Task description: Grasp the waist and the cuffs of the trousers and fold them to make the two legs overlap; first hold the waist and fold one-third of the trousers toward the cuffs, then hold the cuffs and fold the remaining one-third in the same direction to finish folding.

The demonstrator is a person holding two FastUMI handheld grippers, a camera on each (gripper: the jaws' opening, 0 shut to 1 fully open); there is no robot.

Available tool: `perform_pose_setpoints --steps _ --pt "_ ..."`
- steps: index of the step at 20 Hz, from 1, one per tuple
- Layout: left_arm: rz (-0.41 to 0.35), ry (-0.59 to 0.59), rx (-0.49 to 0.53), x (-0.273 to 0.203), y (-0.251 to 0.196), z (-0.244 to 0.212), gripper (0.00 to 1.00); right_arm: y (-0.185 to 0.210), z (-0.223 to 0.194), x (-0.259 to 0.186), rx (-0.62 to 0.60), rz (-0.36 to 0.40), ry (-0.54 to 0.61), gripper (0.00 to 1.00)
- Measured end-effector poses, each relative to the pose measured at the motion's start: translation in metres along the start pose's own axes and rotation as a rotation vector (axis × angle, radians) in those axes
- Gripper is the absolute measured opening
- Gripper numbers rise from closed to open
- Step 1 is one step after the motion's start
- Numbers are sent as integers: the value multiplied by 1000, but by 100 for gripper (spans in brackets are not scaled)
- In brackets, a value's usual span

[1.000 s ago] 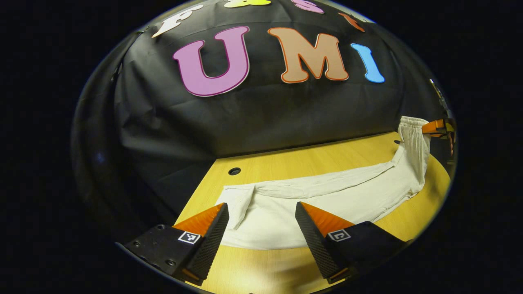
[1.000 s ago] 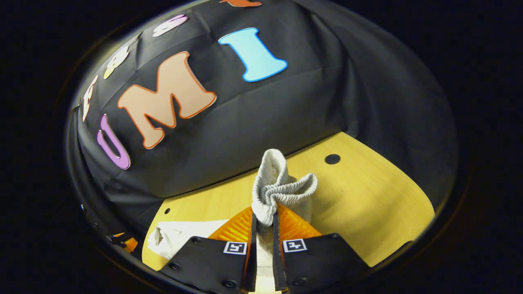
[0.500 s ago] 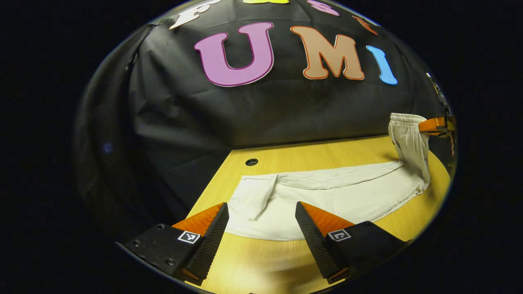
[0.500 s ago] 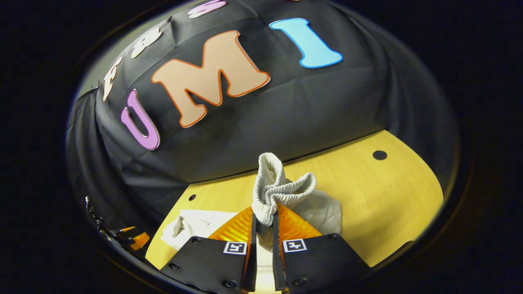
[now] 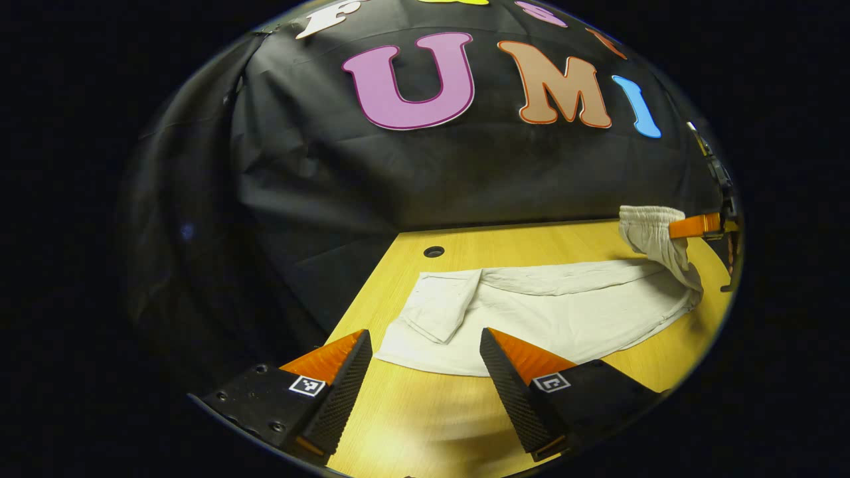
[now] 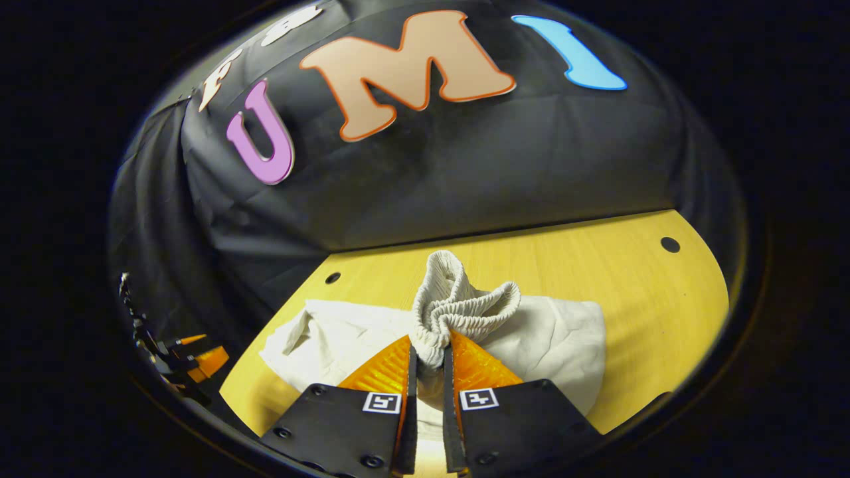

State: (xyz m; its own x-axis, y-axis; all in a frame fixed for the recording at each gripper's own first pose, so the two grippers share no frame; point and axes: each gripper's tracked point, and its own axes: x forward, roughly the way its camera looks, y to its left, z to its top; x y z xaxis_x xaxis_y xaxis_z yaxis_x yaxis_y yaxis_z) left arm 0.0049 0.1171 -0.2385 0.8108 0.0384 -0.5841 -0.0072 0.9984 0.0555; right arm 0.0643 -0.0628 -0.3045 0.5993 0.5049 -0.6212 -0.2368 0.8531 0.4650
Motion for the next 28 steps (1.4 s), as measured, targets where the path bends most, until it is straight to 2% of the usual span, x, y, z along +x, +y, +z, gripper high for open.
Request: perform_pose_setpoints --steps 8,9,11,12,13,15,18,20,21,22,24,25,28 --pt "47 25 -18 -6 30 -16 96 -4 8 -10 -177 1 155 18" --pt "49 28 -22 -6 32 -17 96 -4 8 -10 -188 2 173 13" --pt "51 36 -29 -2 34 -20 96 -5 10 -12 -205 8 200 23" --pt "51 42 -32 0 35 -23 96 -2 11 -13 -203 24 210 20" --pt "48 44 -36 1 35 -25 97 0 13 -16 -201 37 214 34" --pt "37 52 -48 7 35 -27 97 -6 9 -17 -191 70 225 45" --pt "16 69 -61 22 37 -32 96 -12 24 -20 -237 47 158 97" --pt "-6 74 -72 37 40 -34 96 -11 30 -24 -231 48 142 97" --pt "-28 84 -84 44 39 -35 96 -12 32 -25 -231 38 136 92" --pt "-52 92 -100 50 39 -38 96 -14 33 -25 -234 24 131 96" --pt "-110 102 -134 66 35 -42 97 -19 34 -26 -229 -1 125 97" --pt "-135 113 -142 74 34 -44 97 -22 35 -26 -223 -12 124 92" --pt "-168 146 -126 103 36 -54 96 -29 36 -31 -215 -49 124 92"
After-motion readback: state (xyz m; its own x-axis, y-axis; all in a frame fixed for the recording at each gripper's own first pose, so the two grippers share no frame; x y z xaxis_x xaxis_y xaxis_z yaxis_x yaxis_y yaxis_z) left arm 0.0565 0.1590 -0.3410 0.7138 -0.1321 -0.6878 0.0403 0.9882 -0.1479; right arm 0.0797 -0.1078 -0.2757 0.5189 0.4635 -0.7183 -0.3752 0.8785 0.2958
